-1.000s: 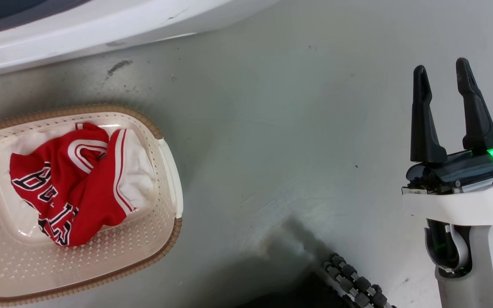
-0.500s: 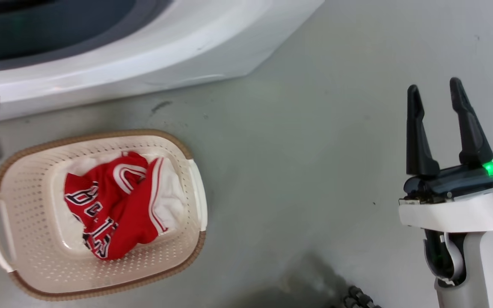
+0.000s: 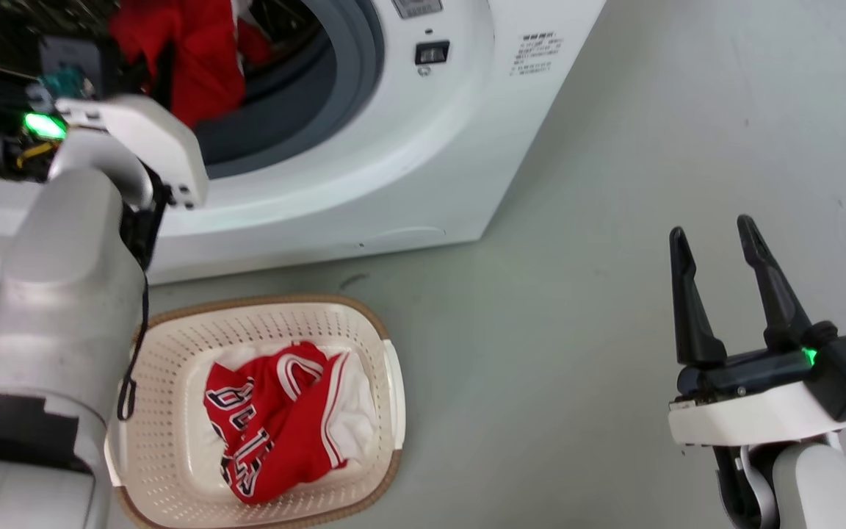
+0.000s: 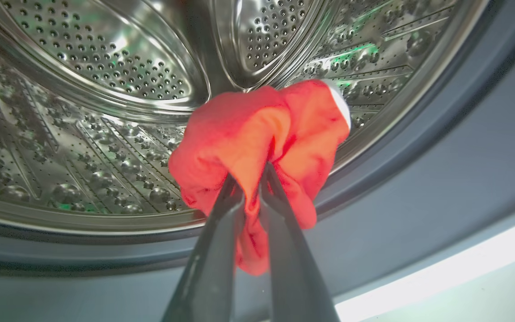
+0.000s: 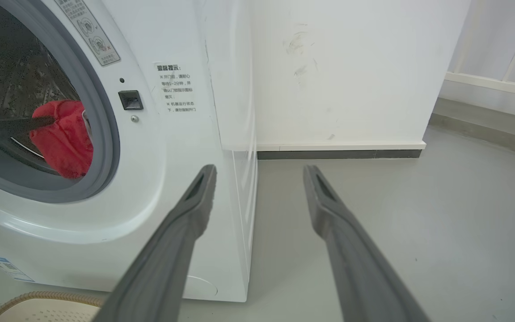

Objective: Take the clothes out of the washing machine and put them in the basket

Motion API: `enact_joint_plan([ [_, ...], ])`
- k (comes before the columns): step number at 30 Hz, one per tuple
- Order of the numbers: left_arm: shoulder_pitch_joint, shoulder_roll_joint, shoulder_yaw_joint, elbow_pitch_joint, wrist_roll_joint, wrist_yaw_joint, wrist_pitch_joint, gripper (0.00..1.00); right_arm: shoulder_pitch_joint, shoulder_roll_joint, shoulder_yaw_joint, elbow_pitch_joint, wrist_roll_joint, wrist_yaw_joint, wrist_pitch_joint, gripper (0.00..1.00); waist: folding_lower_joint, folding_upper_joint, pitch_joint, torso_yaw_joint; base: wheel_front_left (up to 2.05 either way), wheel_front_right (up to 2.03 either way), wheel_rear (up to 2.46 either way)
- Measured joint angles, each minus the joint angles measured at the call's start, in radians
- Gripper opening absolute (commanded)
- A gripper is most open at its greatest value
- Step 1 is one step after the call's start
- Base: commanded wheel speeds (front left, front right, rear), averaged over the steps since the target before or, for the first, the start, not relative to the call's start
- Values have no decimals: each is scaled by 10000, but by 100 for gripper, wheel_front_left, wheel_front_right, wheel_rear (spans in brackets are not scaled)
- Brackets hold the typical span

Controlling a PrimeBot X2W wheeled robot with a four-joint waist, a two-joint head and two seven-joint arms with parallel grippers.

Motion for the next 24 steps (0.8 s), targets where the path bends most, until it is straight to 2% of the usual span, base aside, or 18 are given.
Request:
enact_joint_plan([
  [7, 1488, 153, -159, -1459, -194, 0, -215, 0, 485, 0, -10, 98, -174, 0, 0, 100, -1, 0, -1059, 354, 0, 0, 0],
  [13, 2832, 326, -113, -3492, -173, 198, -222, 0, 951, 0, 12, 176, -313, 0, 0, 100, -1, 0, -1831, 639, 0, 0, 0],
  [18, 4066, 556, -102, -5327, -174, 594, -151, 0, 1309, 0, 23, 263, -320, 0, 0, 100, 0, 0, -2427, 838, 0, 0, 0],
  [19, 4545, 673, -105, -6140, -190, 746, 52, 0, 1462, -2, 17, 297, -320, 0, 0, 100, -1, 0, -2646, 903, 0, 0, 0],
  [24, 5809, 972, 25, -8297, -339, 1271, 608, 0, 1743, -2, -42, 343, -320, 0, 0, 100, 0, 0, -3104, 1052, 0, 0, 0],
])
